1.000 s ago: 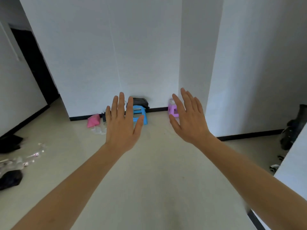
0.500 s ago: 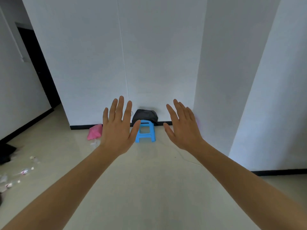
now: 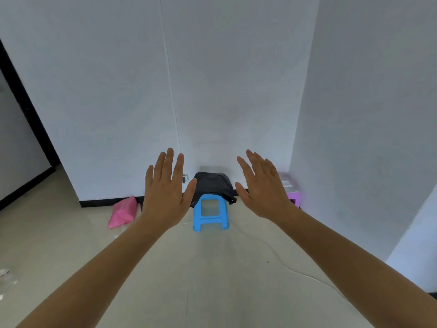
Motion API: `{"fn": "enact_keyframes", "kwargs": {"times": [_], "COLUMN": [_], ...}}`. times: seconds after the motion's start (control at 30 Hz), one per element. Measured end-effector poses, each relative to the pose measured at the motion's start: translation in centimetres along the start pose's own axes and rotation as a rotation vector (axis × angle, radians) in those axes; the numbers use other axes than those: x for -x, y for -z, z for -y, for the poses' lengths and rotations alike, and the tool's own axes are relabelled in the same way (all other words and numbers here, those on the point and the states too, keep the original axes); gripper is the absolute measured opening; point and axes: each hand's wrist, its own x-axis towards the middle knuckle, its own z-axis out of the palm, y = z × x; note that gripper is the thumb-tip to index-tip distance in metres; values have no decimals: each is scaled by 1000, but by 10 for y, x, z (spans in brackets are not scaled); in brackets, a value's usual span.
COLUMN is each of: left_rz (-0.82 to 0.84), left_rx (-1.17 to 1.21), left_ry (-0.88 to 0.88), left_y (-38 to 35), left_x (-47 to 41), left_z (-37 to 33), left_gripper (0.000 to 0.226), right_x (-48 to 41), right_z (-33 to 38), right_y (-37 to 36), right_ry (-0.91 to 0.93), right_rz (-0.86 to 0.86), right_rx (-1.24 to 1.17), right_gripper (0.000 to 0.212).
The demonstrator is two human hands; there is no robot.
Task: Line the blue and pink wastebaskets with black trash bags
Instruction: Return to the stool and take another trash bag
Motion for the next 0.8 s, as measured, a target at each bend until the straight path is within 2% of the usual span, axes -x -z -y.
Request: {"fn": "enact_keyframes", "kwargs": {"times": [0.2, 0.43, 0.6, 0.8], "left_rz": [96, 263, 327, 363], "left_rx": [-5, -68, -100, -108], "left_ry": [-21, 7, 47, 89], "left_y": [-124, -309, -391, -479], "left_x": [-120, -248, -354, -443], "left_z": [54, 122, 173, 236], "left_gripper": [71, 82, 78, 71], "right_x": [-118, -254, -377, -495], "right_z": [-60, -144, -200, -226], "right_y": [-105, -268, -359, -467], "right_ry": [-97, -128, -172, -171], "right_rz": [12, 143, 226, 318], "right_rx": [-14, 10, -19, -65], "right_gripper": [63, 64, 64, 63]}}
